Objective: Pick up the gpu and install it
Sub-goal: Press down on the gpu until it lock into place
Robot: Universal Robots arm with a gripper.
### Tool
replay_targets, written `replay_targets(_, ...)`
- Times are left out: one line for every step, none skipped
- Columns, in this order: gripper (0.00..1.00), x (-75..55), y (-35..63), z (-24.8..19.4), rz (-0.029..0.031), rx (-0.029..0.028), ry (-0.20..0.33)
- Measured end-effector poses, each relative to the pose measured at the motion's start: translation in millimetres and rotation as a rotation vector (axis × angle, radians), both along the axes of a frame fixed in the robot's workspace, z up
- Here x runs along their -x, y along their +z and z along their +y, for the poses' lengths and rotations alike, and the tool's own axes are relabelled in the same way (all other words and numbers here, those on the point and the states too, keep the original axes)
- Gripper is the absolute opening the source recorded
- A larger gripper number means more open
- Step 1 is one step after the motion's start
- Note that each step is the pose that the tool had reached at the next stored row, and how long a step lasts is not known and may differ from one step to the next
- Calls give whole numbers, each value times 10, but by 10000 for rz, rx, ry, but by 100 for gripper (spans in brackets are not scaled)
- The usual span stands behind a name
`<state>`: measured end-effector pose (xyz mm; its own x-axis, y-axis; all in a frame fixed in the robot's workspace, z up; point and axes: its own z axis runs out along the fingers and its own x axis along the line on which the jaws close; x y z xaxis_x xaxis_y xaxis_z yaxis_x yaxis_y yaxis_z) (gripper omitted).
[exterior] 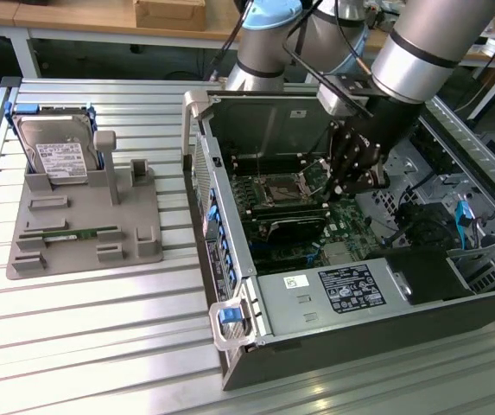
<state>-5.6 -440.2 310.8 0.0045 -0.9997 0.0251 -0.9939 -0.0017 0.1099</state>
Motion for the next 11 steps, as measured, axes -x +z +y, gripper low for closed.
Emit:
replay_targets(19, -19, 59, 0, 0, 1, -1)
replay_targets(19, -42, 117, 0, 0, 2, 0)
replay_targets(19, -63, 177, 0, 0, 1, 0)
replay_targets(19, -81, 285, 0, 0, 1, 0)
replay_targets(19, -82, 352, 0, 0, 1, -2)
replay_targets(19, -83, 379, 0, 0, 1, -1)
replay_targets(19, -83, 378, 0, 0, -1, 0)
replay_targets(19, -83, 379, 0, 0, -1, 0)
replay_targets(19, -83, 380, 0, 0, 1, -1)
replay_targets(19, -83, 380, 0, 0, 1, -1)
replay_targets(19, -83, 380, 0, 0, 1, -1)
